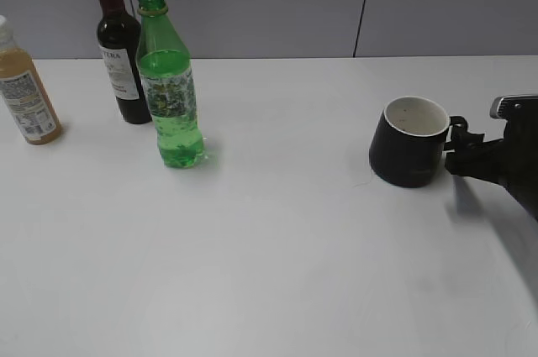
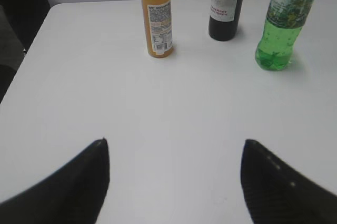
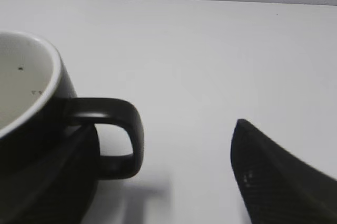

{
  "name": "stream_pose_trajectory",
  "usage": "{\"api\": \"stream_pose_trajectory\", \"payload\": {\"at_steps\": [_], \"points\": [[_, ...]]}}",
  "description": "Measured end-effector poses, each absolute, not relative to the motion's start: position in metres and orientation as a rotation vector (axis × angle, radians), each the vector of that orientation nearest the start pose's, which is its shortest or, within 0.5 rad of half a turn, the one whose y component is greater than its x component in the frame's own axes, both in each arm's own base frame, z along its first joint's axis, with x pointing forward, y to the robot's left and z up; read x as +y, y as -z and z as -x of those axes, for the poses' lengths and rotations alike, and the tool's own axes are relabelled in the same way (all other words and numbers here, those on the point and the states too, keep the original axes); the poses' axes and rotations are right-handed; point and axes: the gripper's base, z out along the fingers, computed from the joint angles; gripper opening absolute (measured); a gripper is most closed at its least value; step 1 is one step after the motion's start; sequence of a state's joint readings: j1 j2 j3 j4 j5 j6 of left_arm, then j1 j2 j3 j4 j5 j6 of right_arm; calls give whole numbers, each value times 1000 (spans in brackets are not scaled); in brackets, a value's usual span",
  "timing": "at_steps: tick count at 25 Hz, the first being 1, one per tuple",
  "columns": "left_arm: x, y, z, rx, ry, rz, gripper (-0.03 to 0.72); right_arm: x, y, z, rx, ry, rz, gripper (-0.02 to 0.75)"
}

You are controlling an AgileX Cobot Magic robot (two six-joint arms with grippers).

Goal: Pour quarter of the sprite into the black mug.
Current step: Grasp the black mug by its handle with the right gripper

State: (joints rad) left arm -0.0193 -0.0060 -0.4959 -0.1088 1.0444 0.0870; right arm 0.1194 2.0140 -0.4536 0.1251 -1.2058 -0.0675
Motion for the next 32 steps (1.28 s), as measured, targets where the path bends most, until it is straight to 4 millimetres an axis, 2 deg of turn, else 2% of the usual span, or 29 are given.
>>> {"api": "stream_pose_trajectory", "payload": {"at_steps": [5,10,14,19,28,32], "points": [[-8,-278,5,2019,87,-112,589,25,-89,-296,1832,38,47,592],[-8,-278,5,2019,87,-112,589,26,-75,-297,1872,32,68,592],[-8,-278,5,2019,87,-112,589,27,-74,-299,1868,36,79,592],[-8,-278,5,2019,87,-112,589,28,-76,-311,1831,40,85,591],[-8,-278,5,2019,87,-112,588,29,-67,-323,1824,43,93,591],[-8,-278,5,2019,87,-112,588,27,-70,-329,1802,34,125,531]]}}
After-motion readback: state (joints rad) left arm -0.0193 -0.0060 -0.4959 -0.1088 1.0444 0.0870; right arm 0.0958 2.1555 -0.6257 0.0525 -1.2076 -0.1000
